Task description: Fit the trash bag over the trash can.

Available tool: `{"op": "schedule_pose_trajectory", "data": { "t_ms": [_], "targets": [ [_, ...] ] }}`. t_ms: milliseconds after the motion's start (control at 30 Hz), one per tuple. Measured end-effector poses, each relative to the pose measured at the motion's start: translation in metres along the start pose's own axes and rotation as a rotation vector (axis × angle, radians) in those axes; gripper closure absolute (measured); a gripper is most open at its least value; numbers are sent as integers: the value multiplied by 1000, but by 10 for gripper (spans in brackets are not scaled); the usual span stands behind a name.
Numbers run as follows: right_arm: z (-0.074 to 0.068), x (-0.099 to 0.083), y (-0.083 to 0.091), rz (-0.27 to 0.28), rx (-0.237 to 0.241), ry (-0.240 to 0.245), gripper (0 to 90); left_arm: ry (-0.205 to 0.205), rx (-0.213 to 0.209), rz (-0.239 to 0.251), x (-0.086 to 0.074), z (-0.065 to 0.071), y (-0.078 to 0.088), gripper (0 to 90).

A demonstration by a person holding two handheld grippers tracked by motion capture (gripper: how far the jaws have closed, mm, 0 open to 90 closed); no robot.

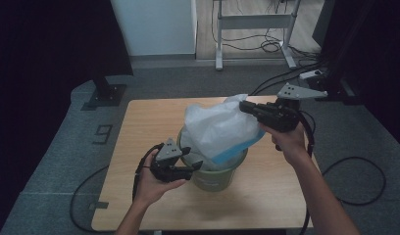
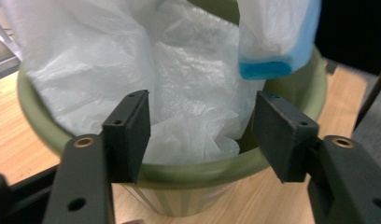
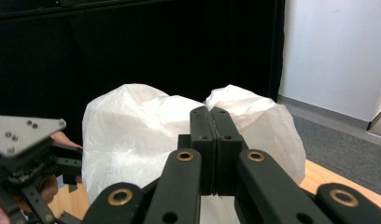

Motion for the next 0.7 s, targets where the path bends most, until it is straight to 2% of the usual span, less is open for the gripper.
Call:
{"op": "schedule_pose_trajectory", "data": {
  "t_ms": [133,233,300,367,433,533,700],
  "targets": [
    [3,0,5,16,2,-15,882,38,-6,60,5,-4,11,355],
    [2,1,7,23,8,-18,883,42,-23,87,8,-5,18,354],
    [-1,1,9,21,13,-15,883,49,-45,110,10,-3,24,354],
    [-3,1,11,19,19,-9,882,62,-84,131,12,0,28,354],
    [-6,1,12,22,24,-8,883,68,-108,142,14,3,30,353],
    [-9,-2,15,10,25,-3,882,60,-122,148,16,8,31,353],
    [-8,-20,17,-43,8,-15,882,74,-175,157,18,16,30,354]
  ]
}}
Point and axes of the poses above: each handheld gripper's, and its own axes: y roughly backward along the jaws, x roughly out of its top, z roughly to its right, the point moved 8 cm from there along -y, roughly forward along the jaws, and after that the axes turned 2 degrees about y, right-handed, at the moved point
